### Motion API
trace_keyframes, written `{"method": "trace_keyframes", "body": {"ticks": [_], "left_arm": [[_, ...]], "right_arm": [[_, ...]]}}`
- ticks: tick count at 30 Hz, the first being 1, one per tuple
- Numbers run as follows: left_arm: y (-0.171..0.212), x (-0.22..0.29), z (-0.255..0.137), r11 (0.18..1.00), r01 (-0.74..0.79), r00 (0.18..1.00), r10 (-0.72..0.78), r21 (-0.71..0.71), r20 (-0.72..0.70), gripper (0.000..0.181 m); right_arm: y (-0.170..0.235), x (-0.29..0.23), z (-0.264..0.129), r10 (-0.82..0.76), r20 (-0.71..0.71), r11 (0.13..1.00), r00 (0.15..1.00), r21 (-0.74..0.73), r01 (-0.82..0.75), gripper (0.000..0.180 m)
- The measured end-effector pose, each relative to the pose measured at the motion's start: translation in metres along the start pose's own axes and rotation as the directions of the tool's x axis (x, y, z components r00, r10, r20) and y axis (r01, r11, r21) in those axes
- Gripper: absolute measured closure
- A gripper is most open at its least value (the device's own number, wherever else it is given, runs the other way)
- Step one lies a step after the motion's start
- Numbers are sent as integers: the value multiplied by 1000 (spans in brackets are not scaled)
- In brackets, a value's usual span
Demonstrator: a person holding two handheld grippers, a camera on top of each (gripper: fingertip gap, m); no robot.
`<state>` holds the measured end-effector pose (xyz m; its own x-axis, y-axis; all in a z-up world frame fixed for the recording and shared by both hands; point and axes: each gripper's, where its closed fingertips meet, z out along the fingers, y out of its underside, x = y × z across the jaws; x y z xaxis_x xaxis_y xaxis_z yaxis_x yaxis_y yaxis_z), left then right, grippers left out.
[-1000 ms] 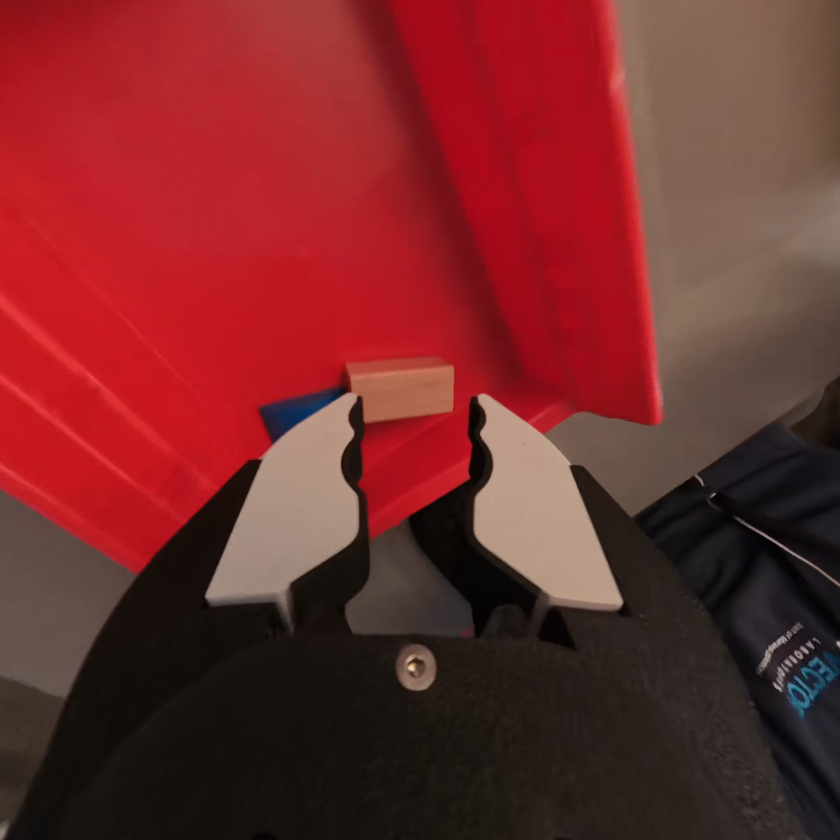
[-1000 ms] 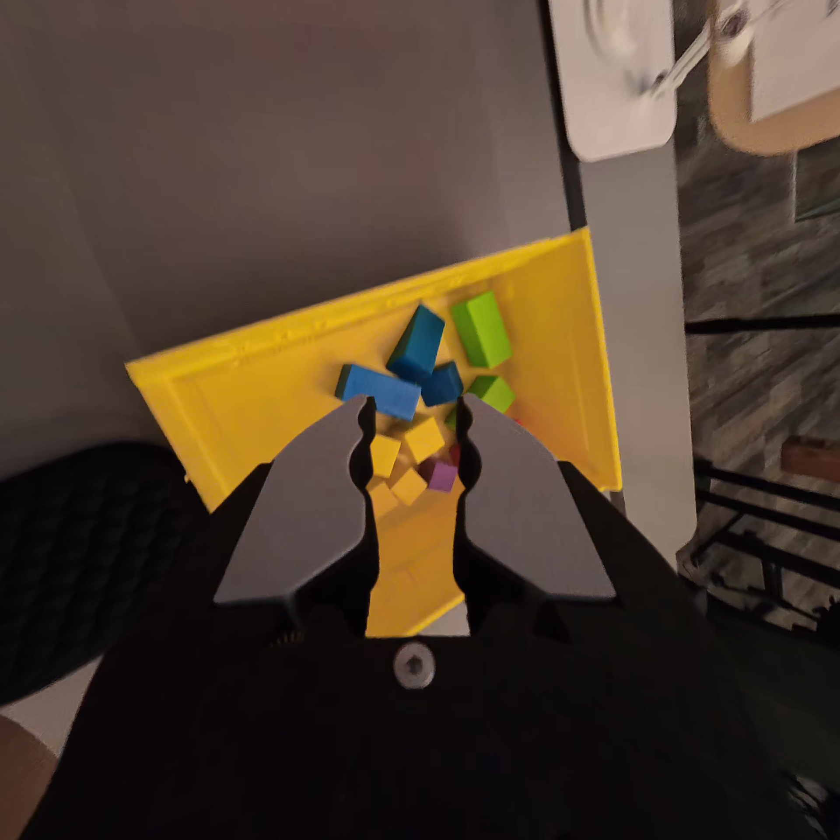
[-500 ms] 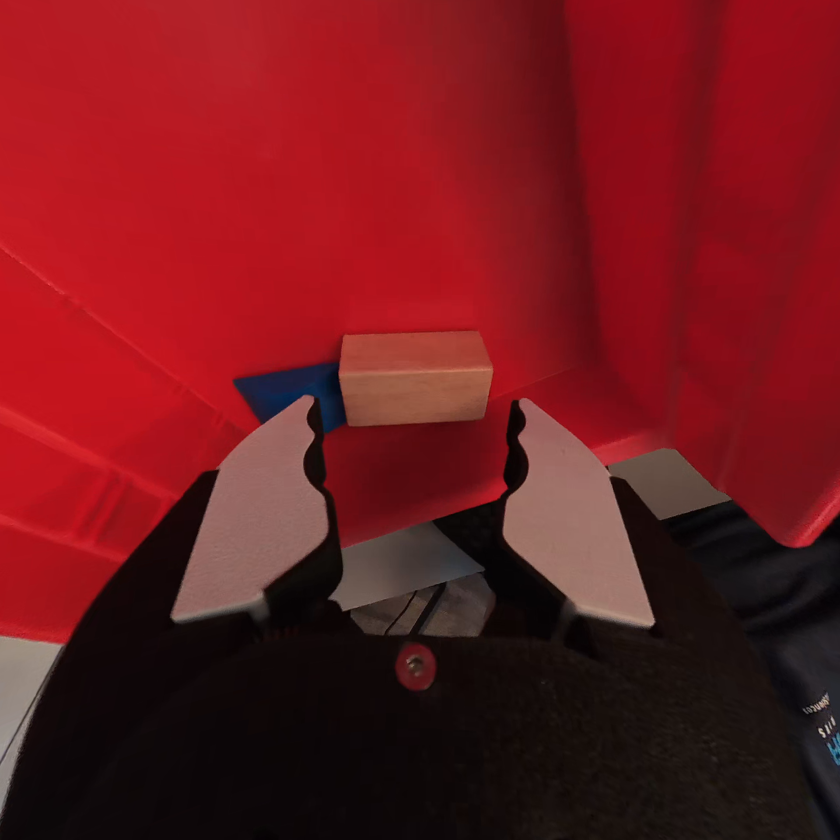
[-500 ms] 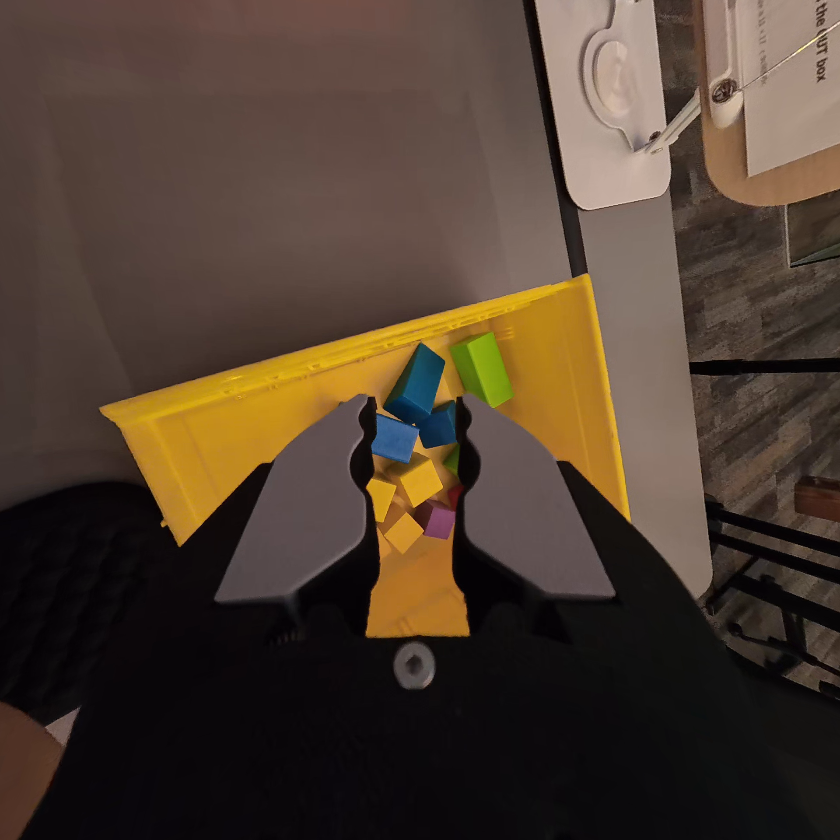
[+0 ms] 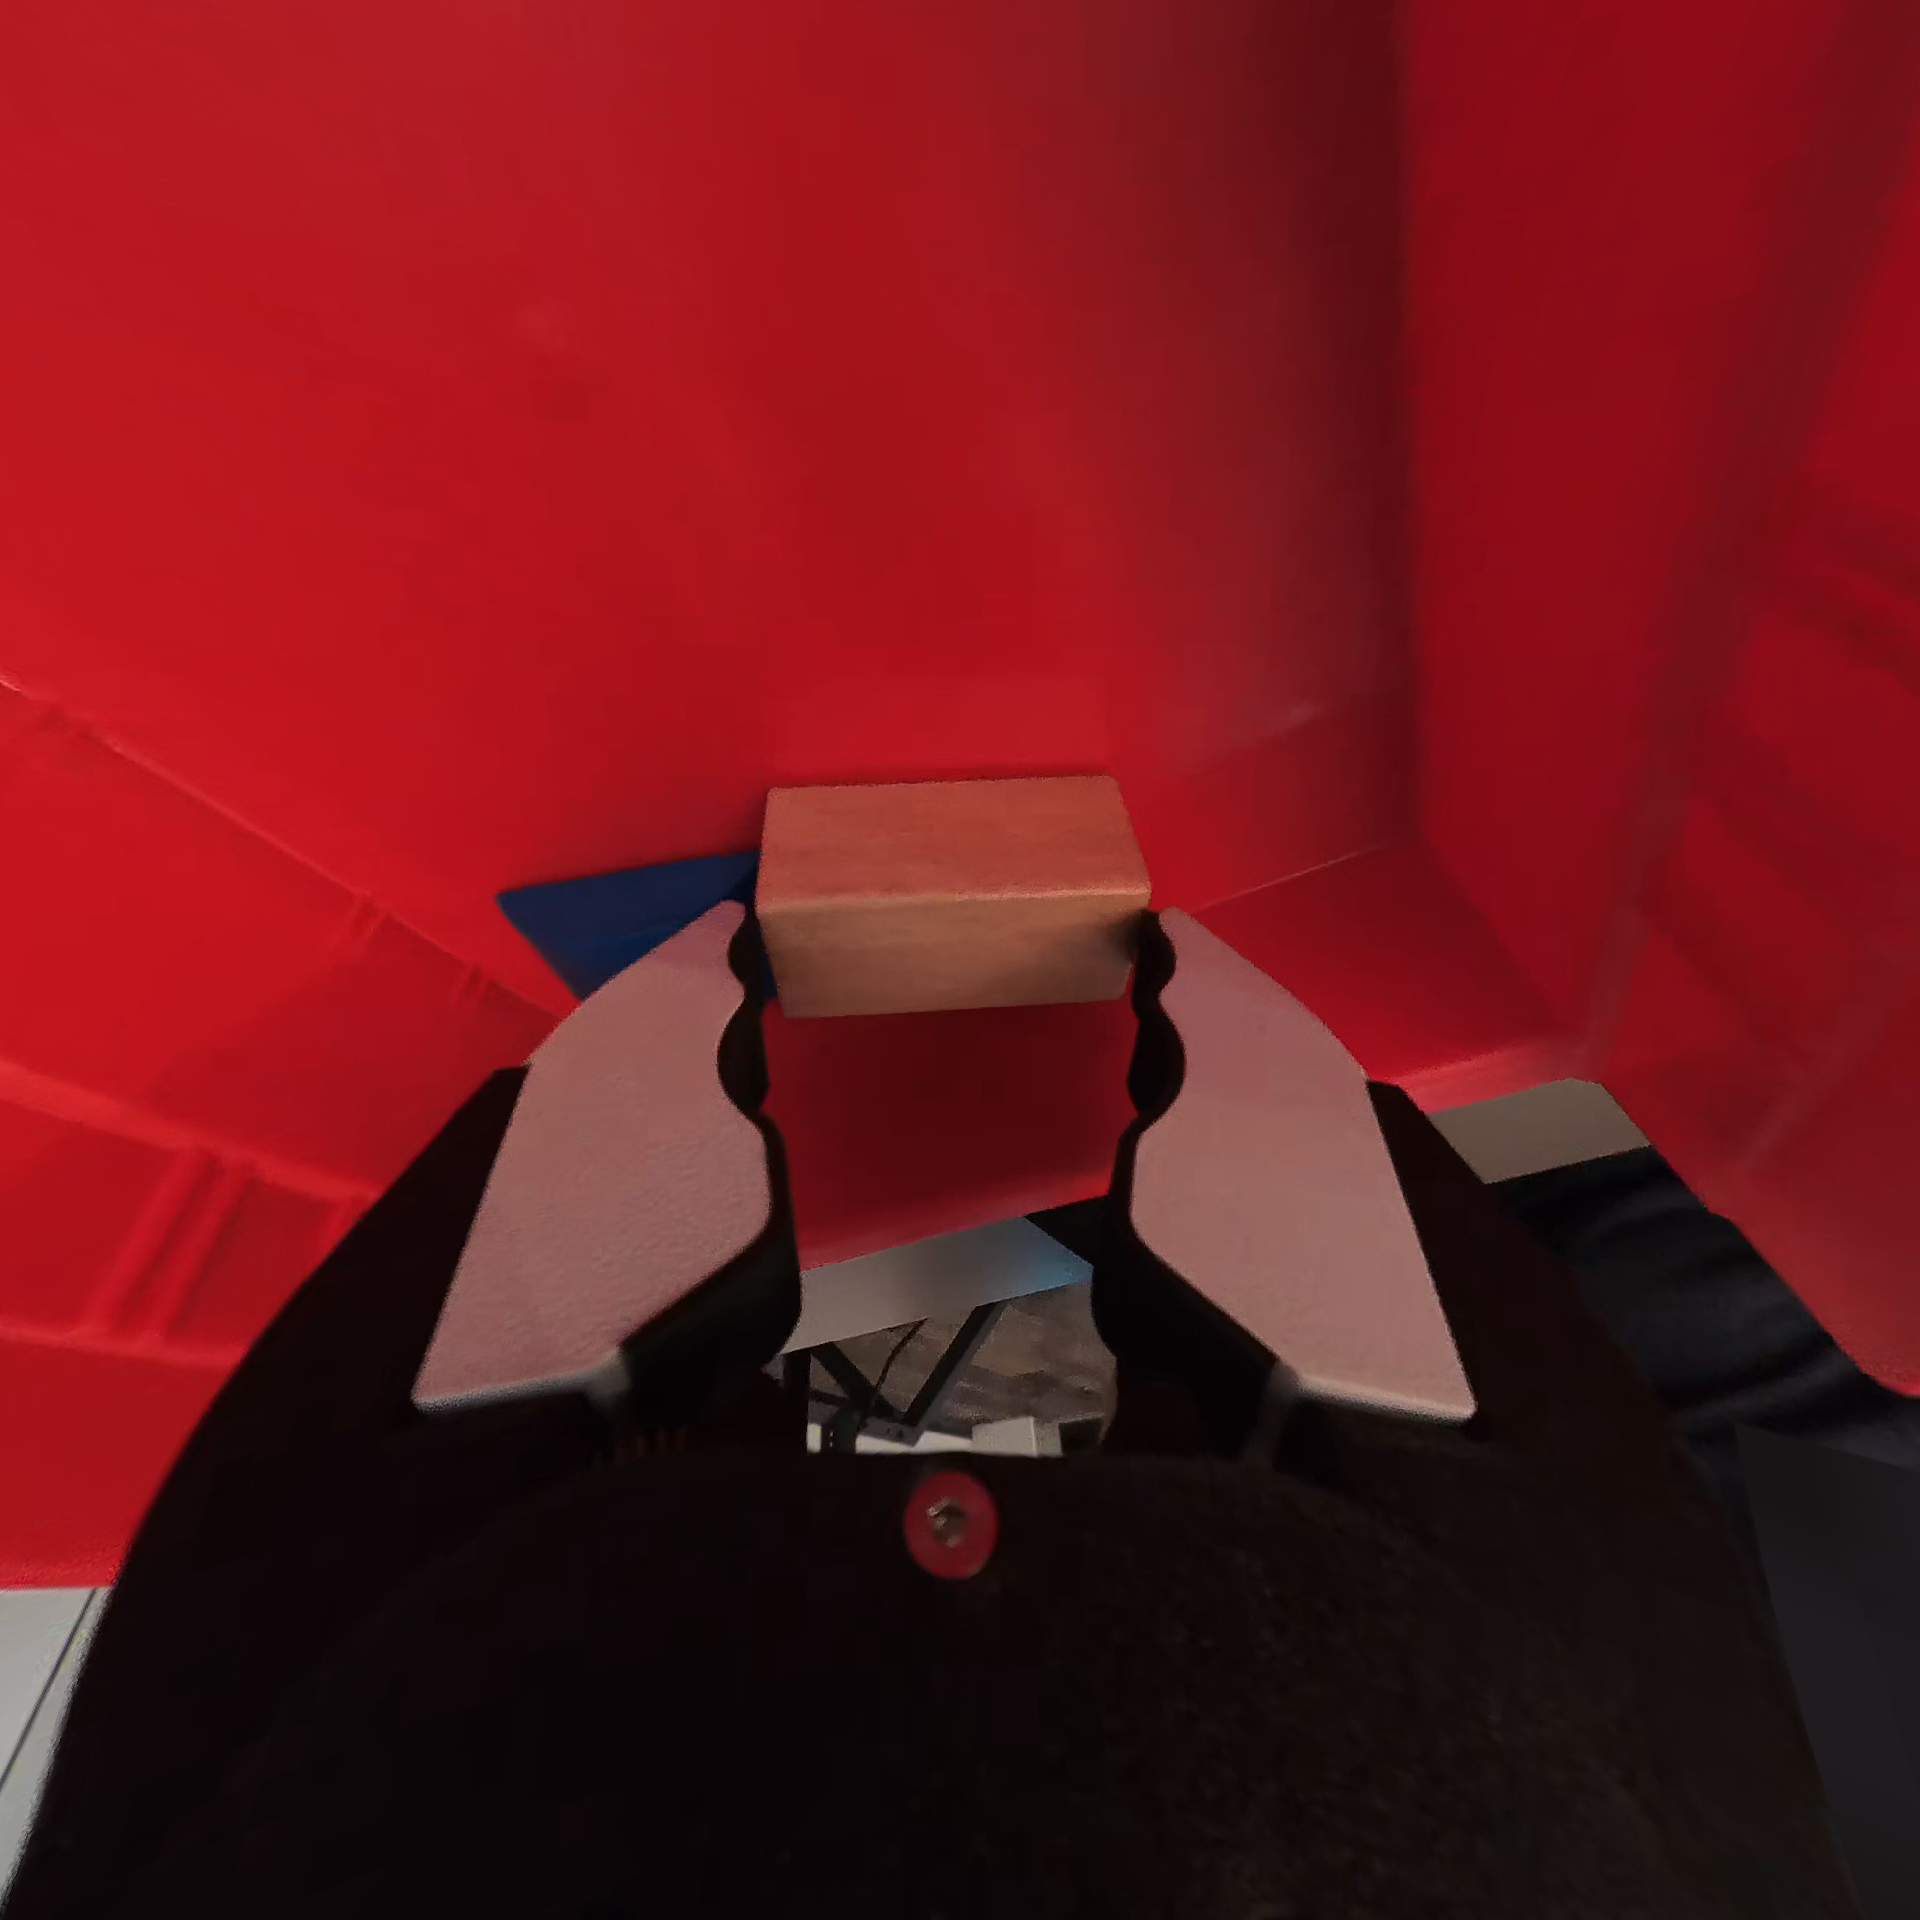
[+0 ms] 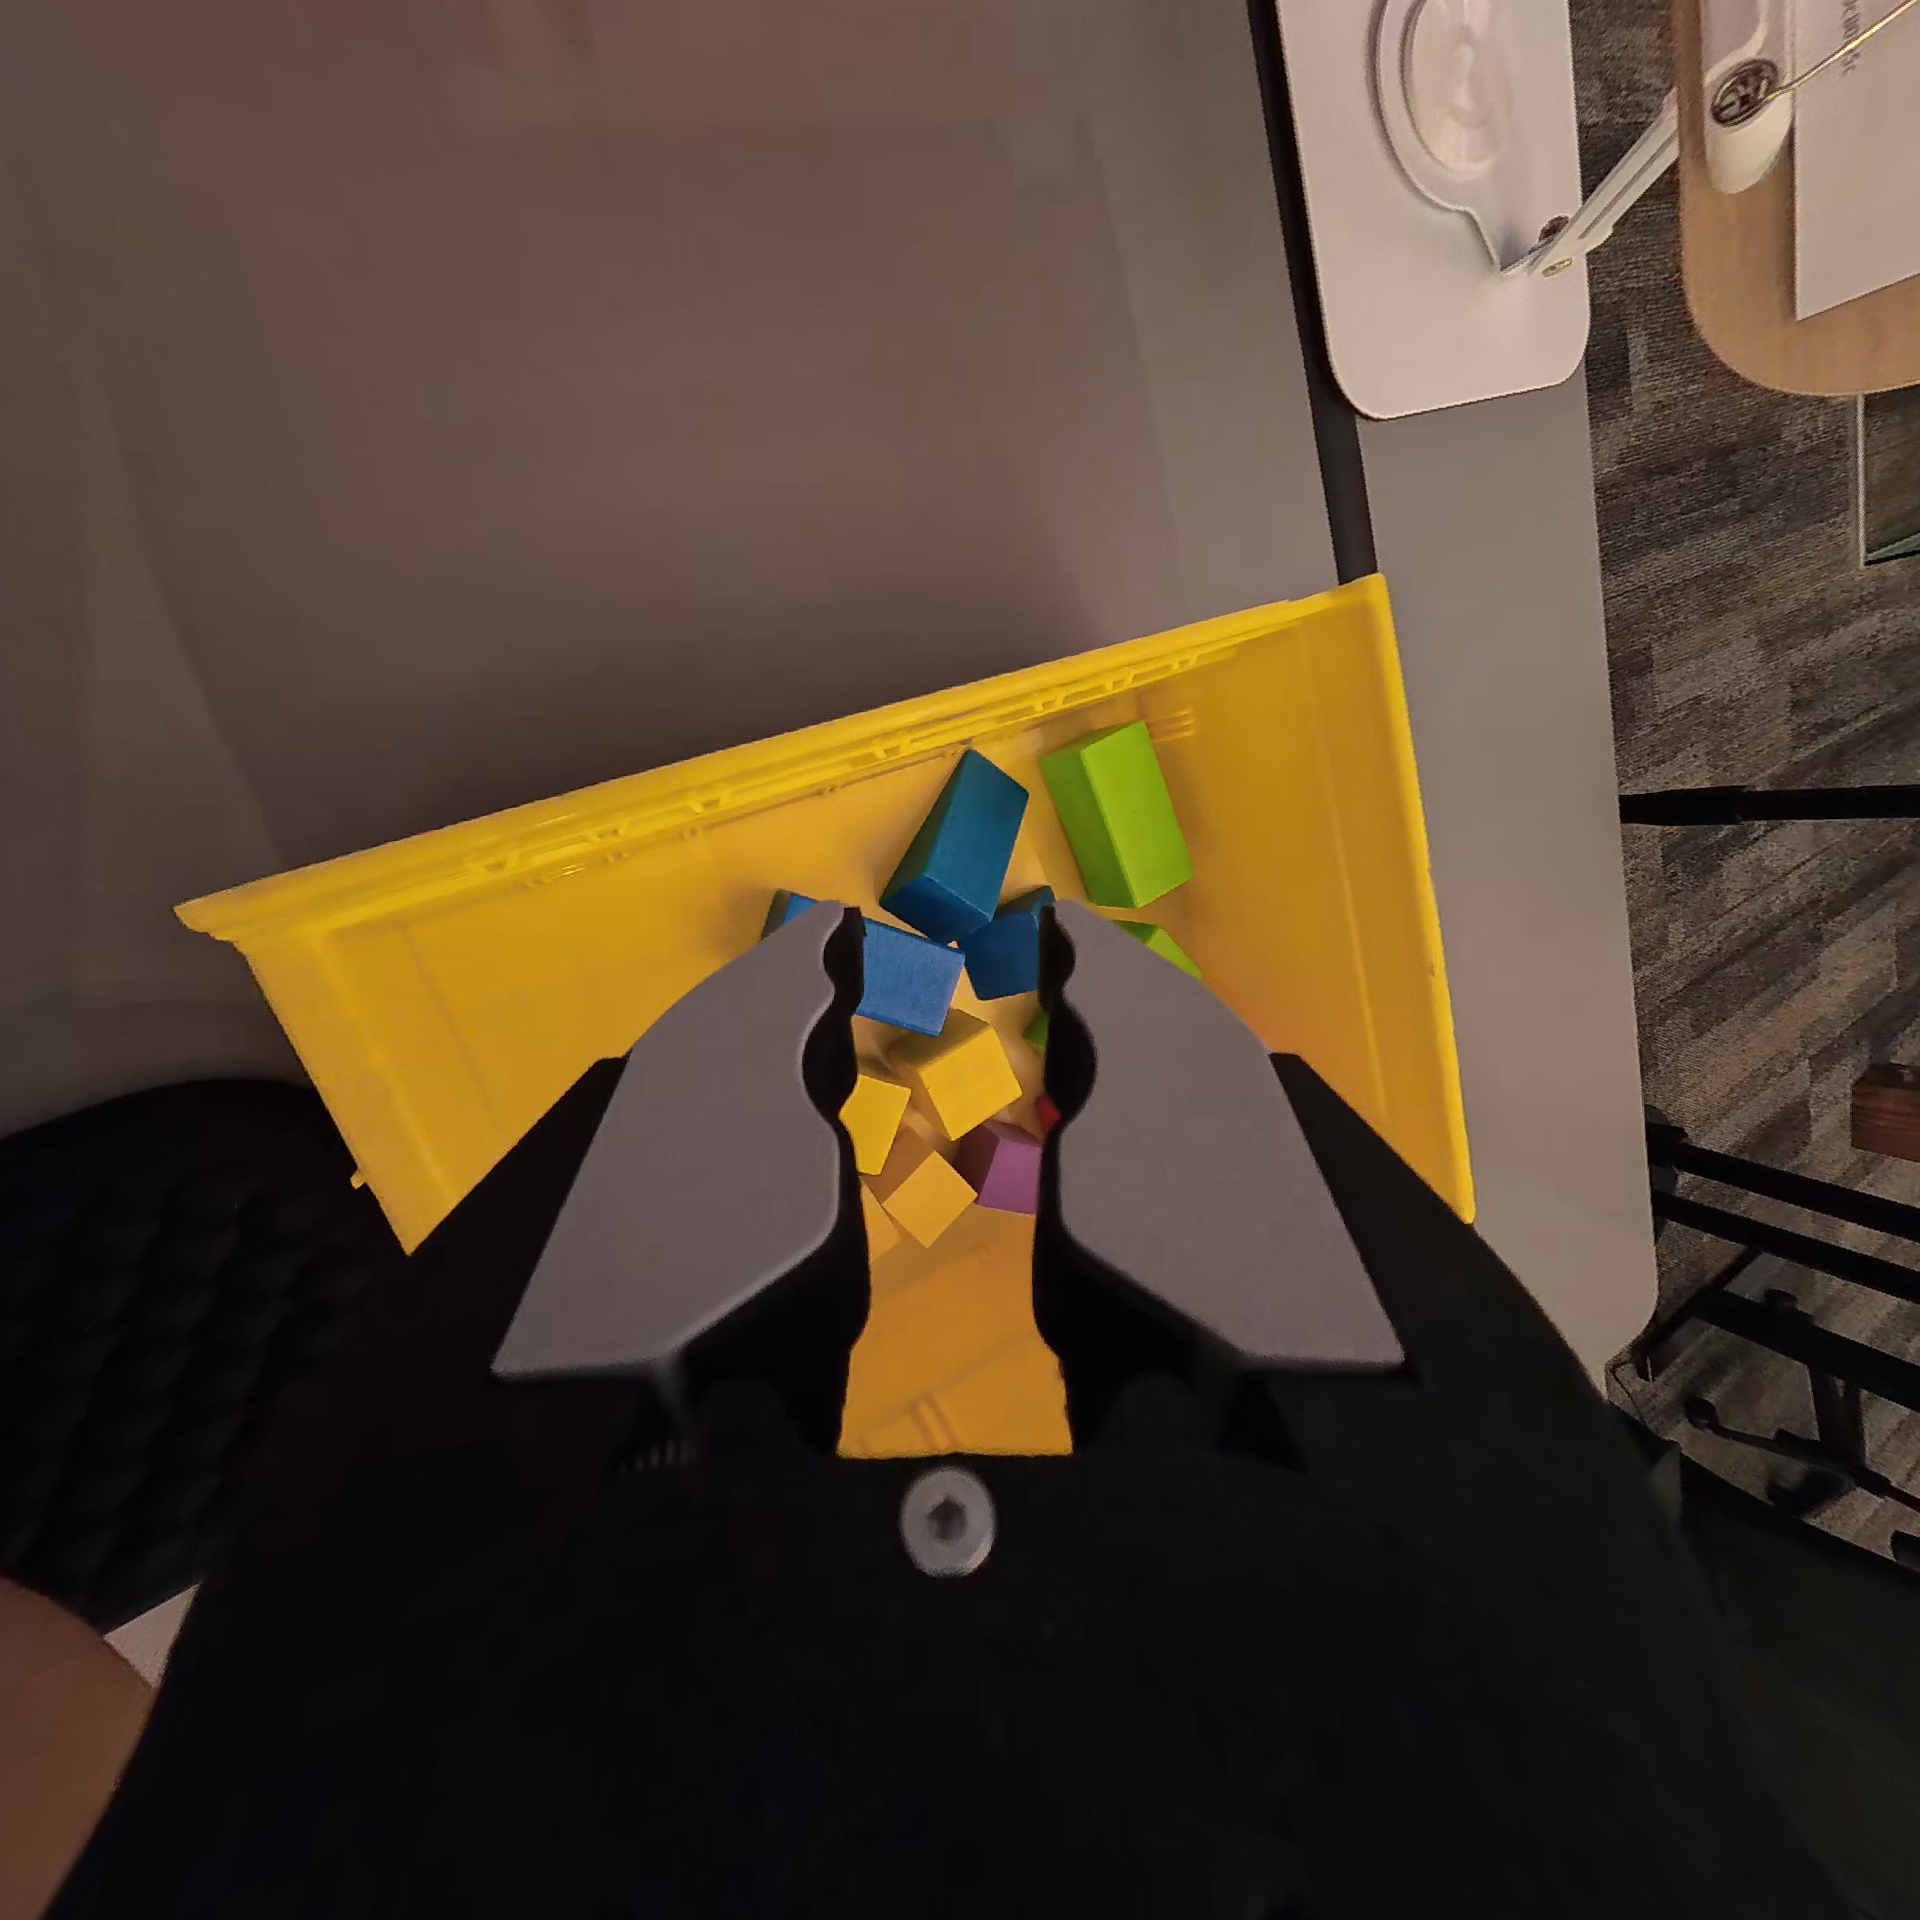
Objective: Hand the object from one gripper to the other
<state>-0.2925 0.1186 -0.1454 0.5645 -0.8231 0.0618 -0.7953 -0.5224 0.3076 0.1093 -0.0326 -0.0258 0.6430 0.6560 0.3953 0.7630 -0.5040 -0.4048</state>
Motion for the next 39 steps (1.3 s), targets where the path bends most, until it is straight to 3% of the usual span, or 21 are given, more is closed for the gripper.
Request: {"method": "trace_keyframes", "body": {"ticks": [9, 18, 22, 27, 34, 39], "left_arm": [[-6, -4, -5, 1000, -1, 999, 0, 17, 48, 112], [-17, -12, -45, 959, 1, 1000, 8, 284, -29, 113], [-21, -12, -68, 901, 29, 993, 25, 433, -118, 114], [-22, 4, -99, 800, 22, 944, 180, 599, -276, 113], [-17, 27, -126, 690, -7, 827, 411, 723, -383, 114], [-15, 65, -147, 629, -66, 709, 576, 775, -407, 114]], "right_arm": [[4, 1, 4, 8, 10, 1000, 1000, -12, -7, 147], [-8, 11, 13, 39, -17, 999, 999, 34, -38, 147], [-33, 19, 18, 116, -16, 984, 993, 141, -113, 147], [-67, 17, 26, 174, 46, 947, 984, 266, -180, 147], [-136, -28, 33, 86, 213, 878, 973, 446, -175, 142], [-196, -60, 25, -27, 118, 743, 993, 666, -59, 133]]}}
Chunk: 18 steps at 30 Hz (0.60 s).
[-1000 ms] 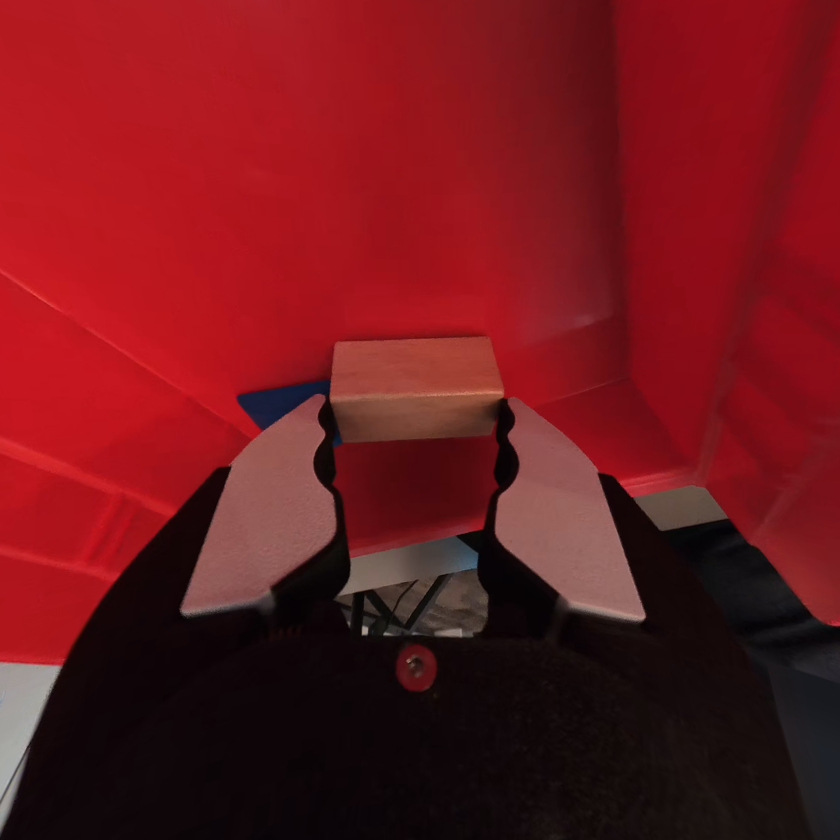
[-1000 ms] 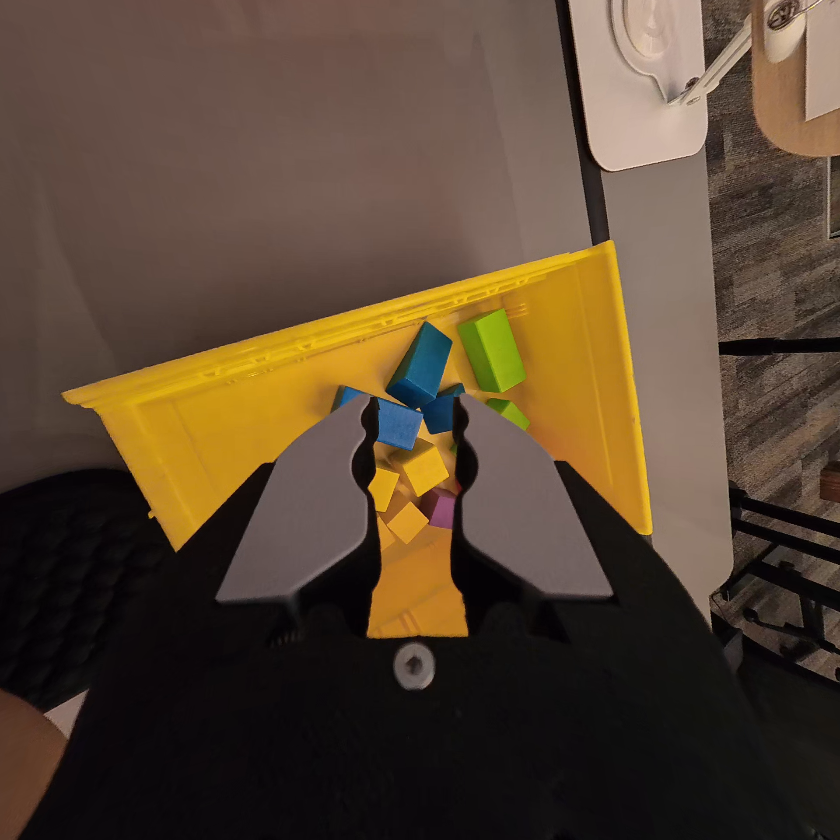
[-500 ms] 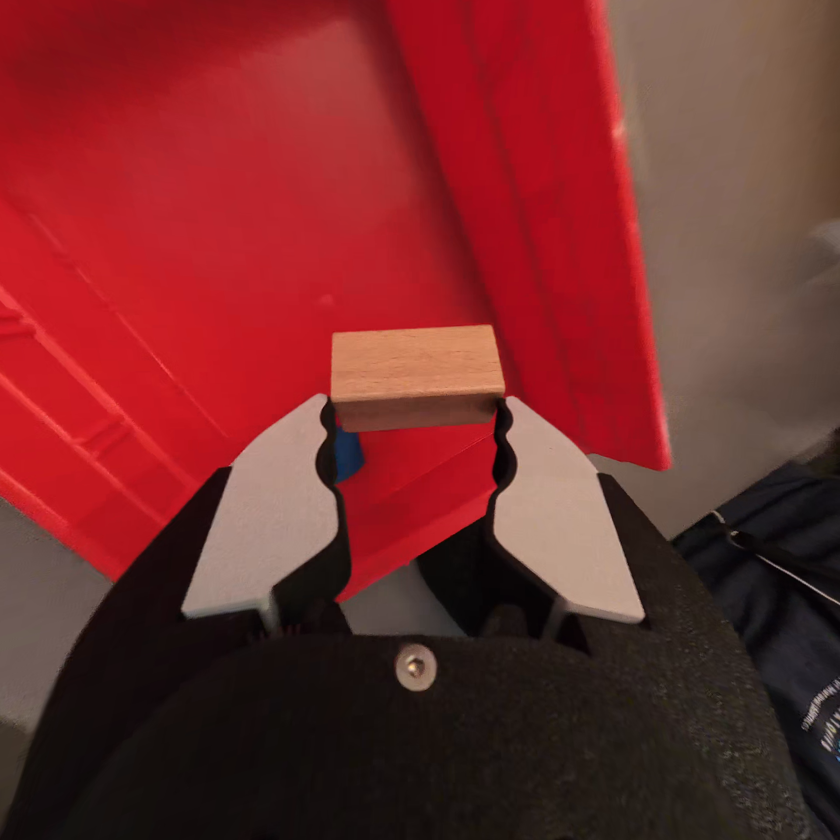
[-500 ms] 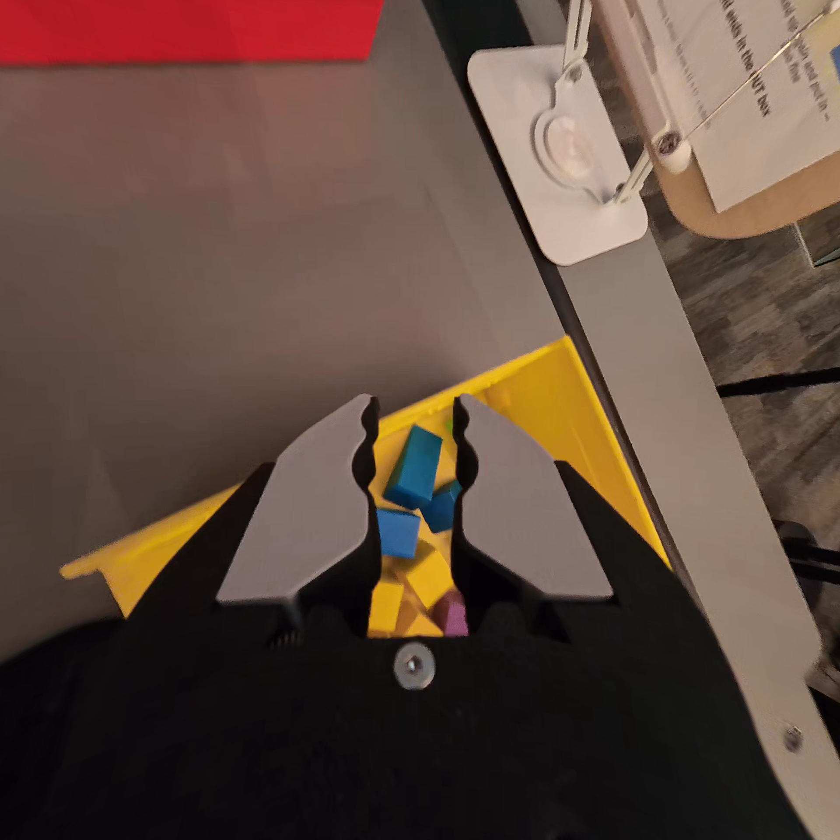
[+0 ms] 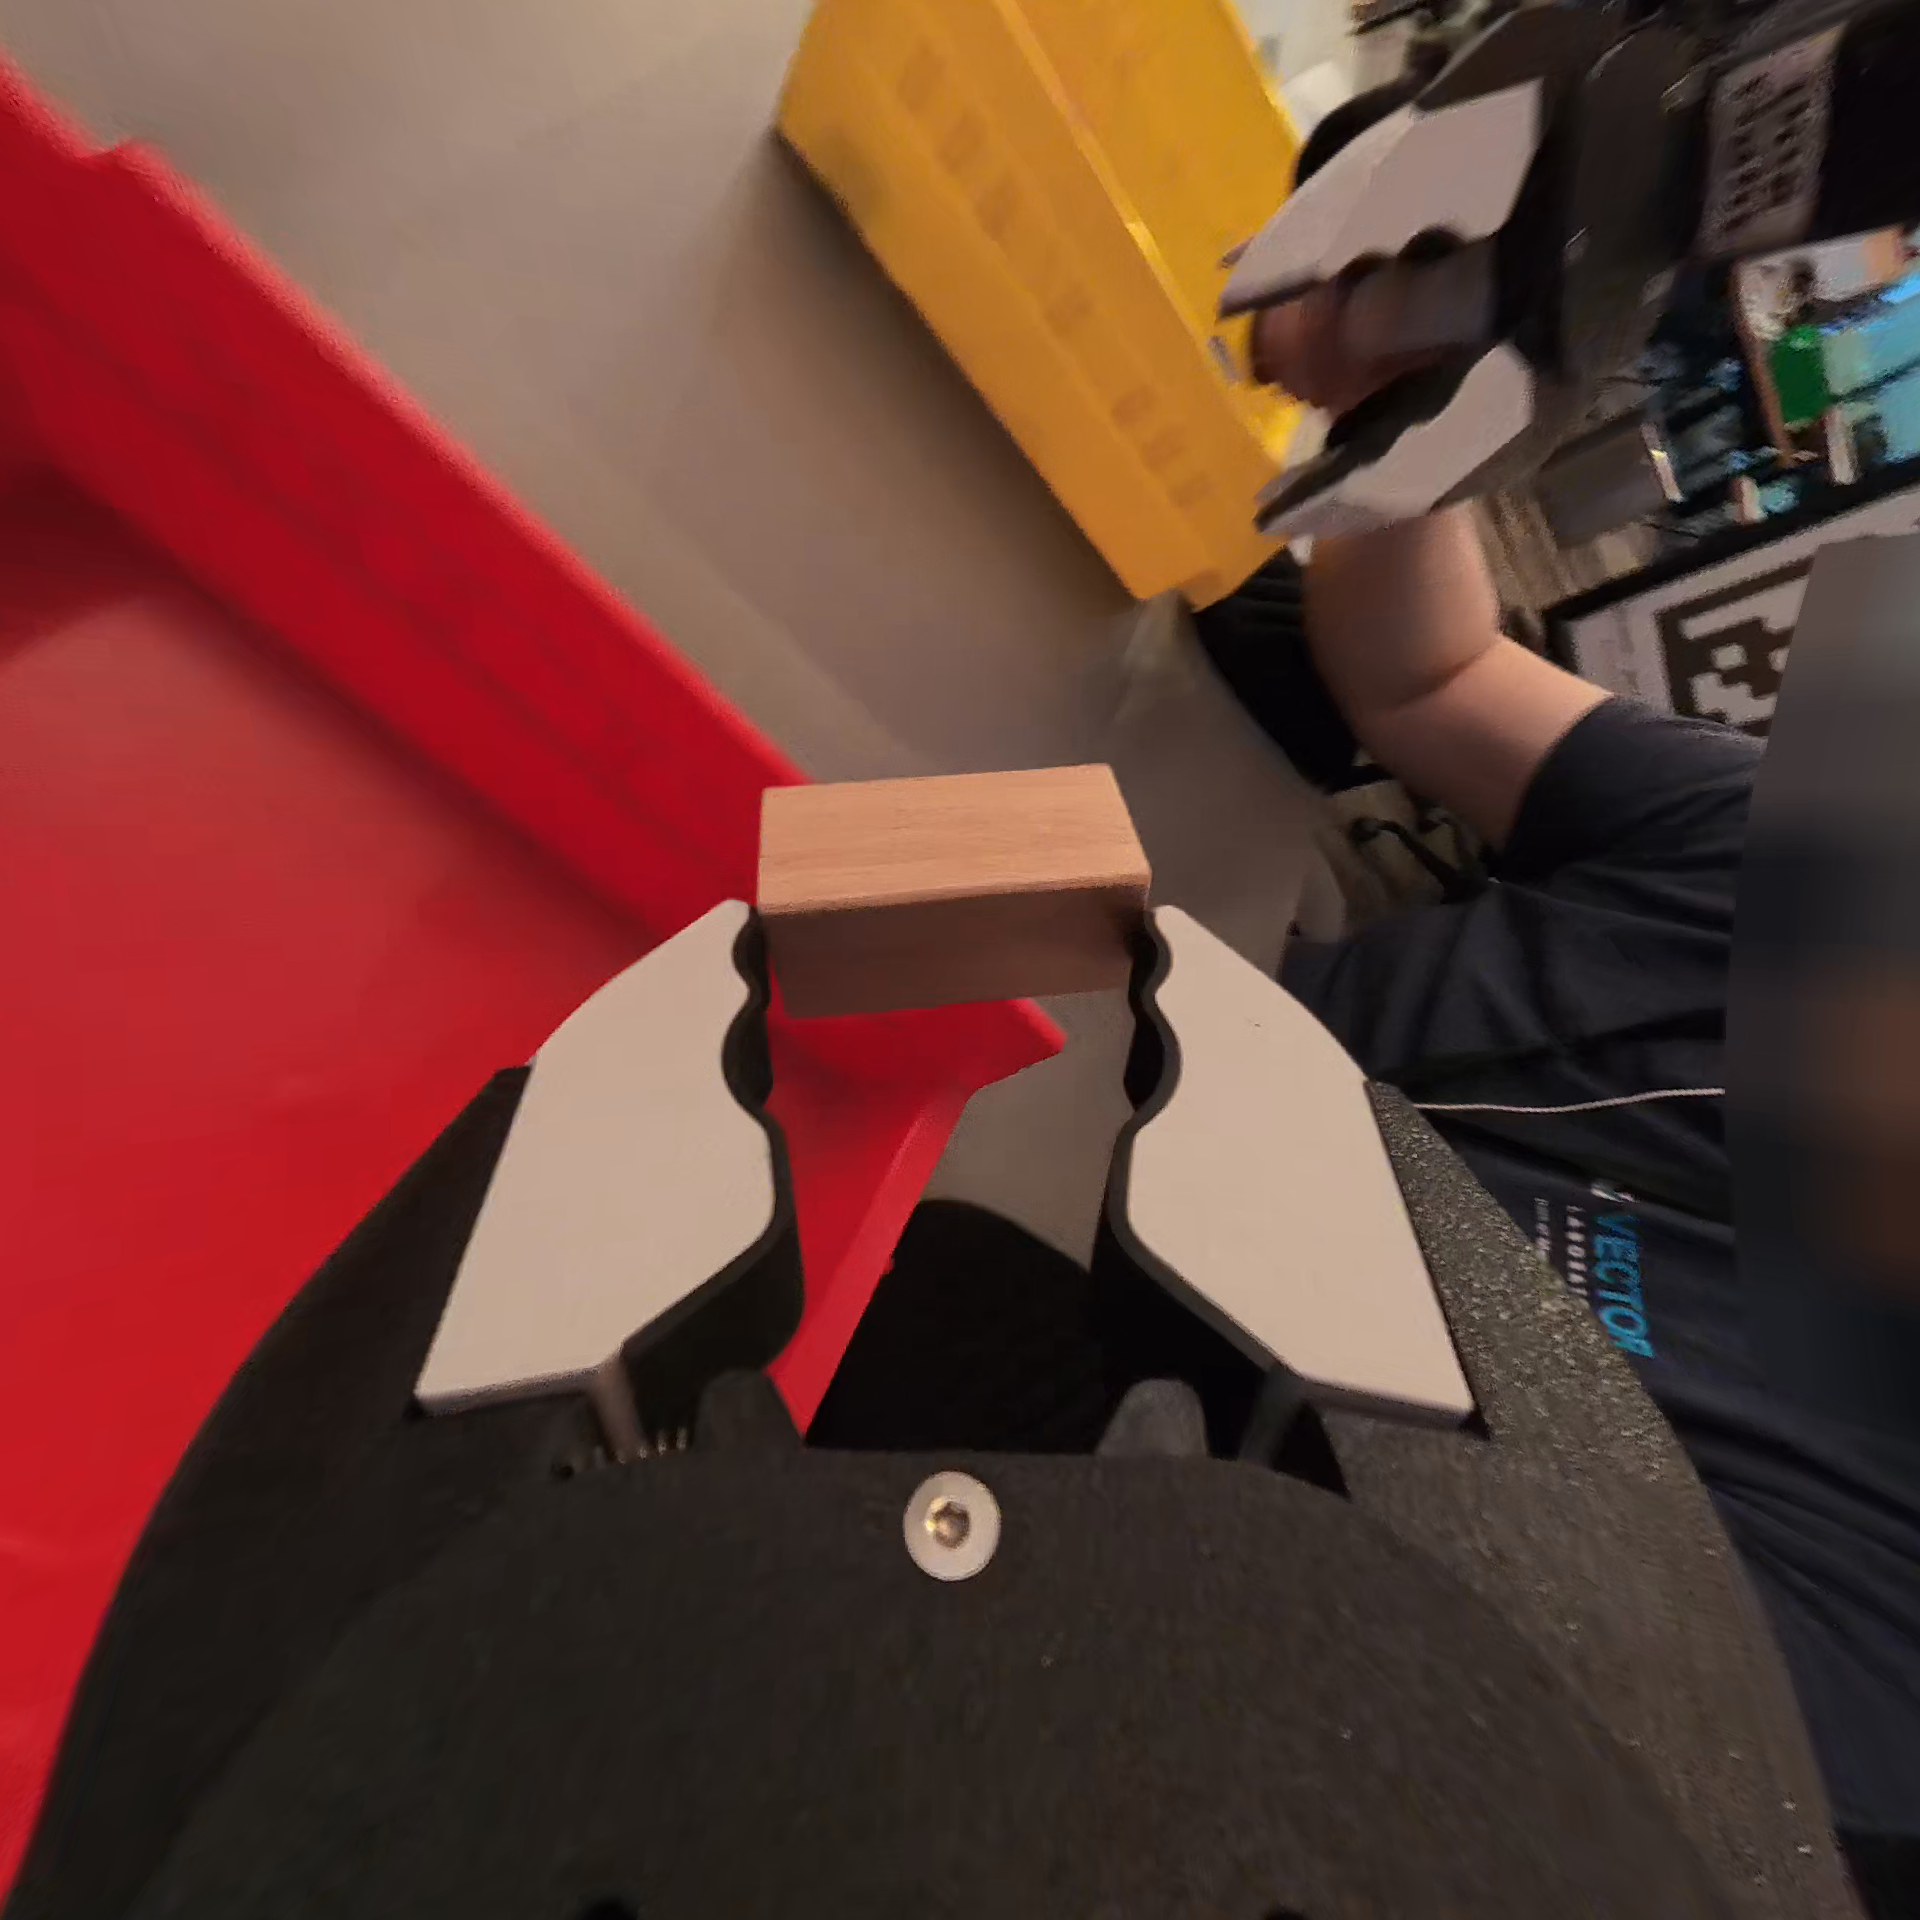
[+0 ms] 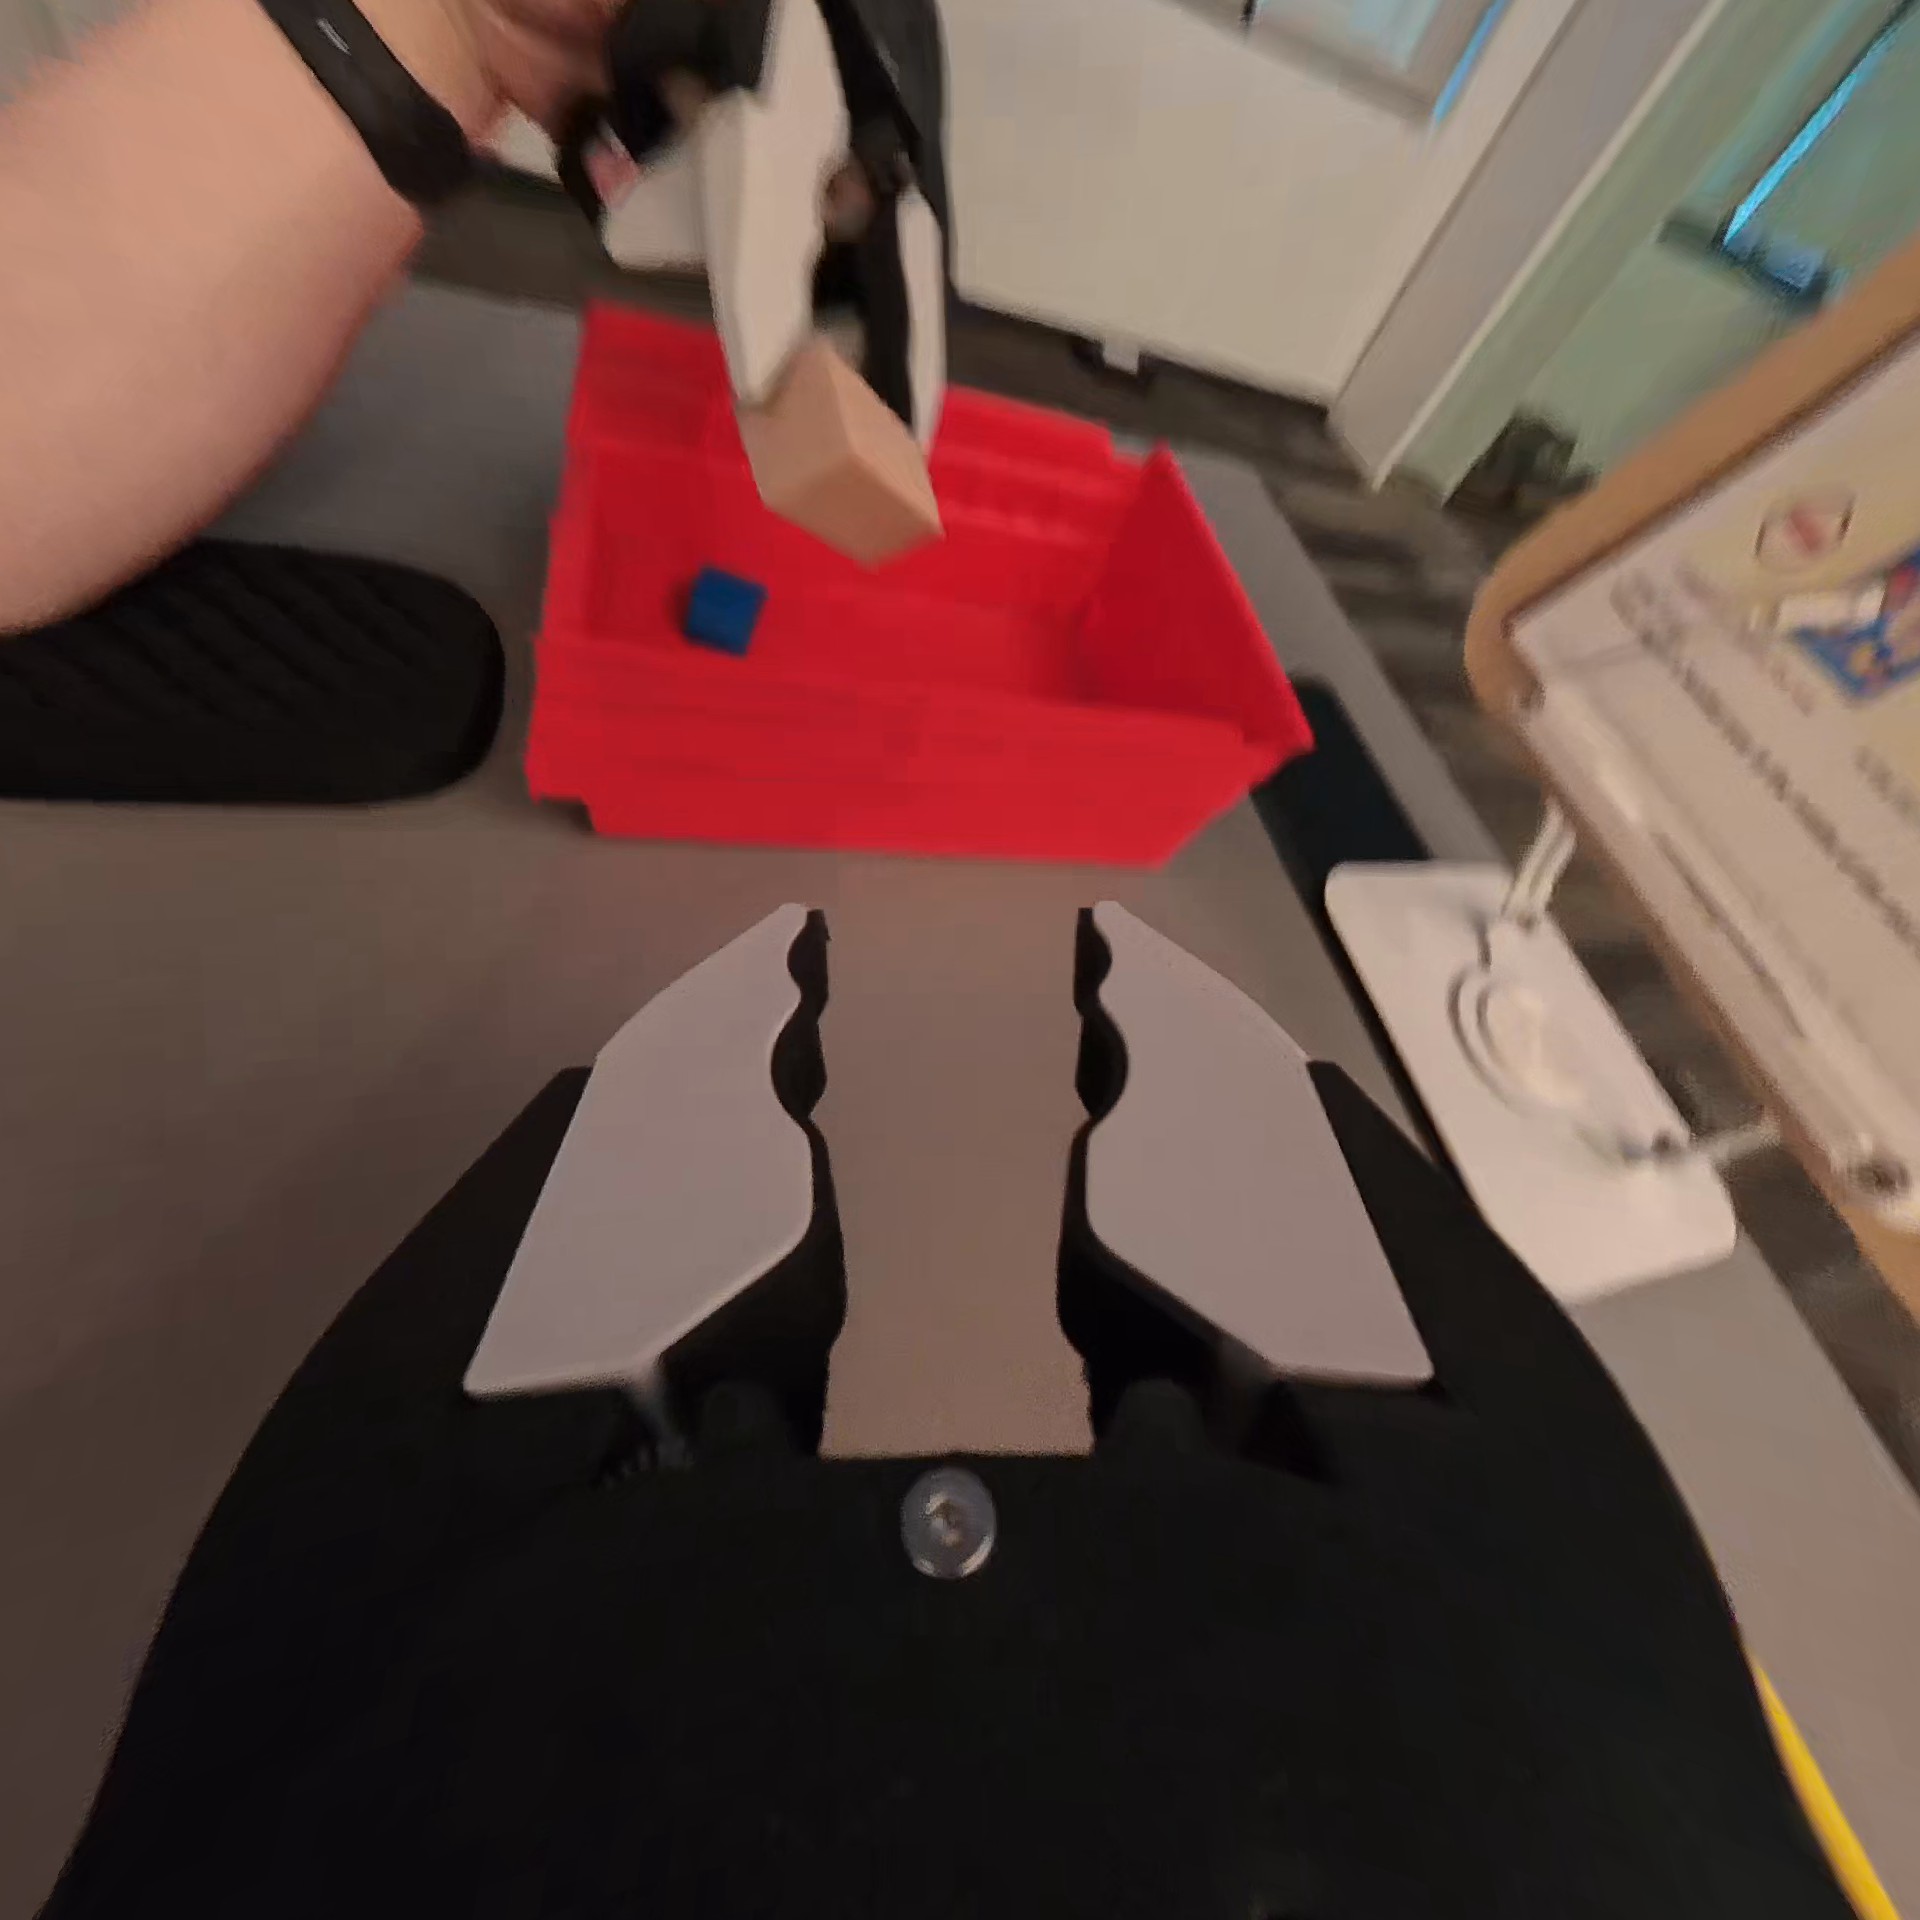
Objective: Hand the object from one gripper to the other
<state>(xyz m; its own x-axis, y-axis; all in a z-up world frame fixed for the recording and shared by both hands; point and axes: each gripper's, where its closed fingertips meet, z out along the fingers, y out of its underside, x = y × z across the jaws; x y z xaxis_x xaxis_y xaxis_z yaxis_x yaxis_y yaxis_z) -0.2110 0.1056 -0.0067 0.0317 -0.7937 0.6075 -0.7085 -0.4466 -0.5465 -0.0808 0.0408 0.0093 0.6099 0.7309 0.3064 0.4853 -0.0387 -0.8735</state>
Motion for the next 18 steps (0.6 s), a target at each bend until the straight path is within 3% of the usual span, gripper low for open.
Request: {"method": "trace_keyframes", "body": {"ticks": [4, 8, 10, 13, 18], "left_arm": [[-16, 39, 31, 996, -88, 983, 82, -26, -166, 114], [-23, 79, 63, 986, -153, 929, 121, -67, -349, 114], [-24, 92, 75, 981, -175, 905, 125, -87, -407, 114], [-23, 105, 82, 975, -199, 879, 133, -99, -457, 114], [-25, 115, 77, 970, -233, 861, 176, -62, -478, 114]], "right_arm": [[-26, -28, 17, -165, -69, 978, 984, 116, 173, 115], [-23, -36, 27, -334, -170, 940, 927, 7, 340, 111], [-27, -34, 25, -370, -225, 927, 901, -20, 375, 119], [-36, -41, 20, -351, -229, 925, 908, 68, 375, 137], [-43, -42, 15, -328, -258, 915, 909, 152, 373, 145]]}}
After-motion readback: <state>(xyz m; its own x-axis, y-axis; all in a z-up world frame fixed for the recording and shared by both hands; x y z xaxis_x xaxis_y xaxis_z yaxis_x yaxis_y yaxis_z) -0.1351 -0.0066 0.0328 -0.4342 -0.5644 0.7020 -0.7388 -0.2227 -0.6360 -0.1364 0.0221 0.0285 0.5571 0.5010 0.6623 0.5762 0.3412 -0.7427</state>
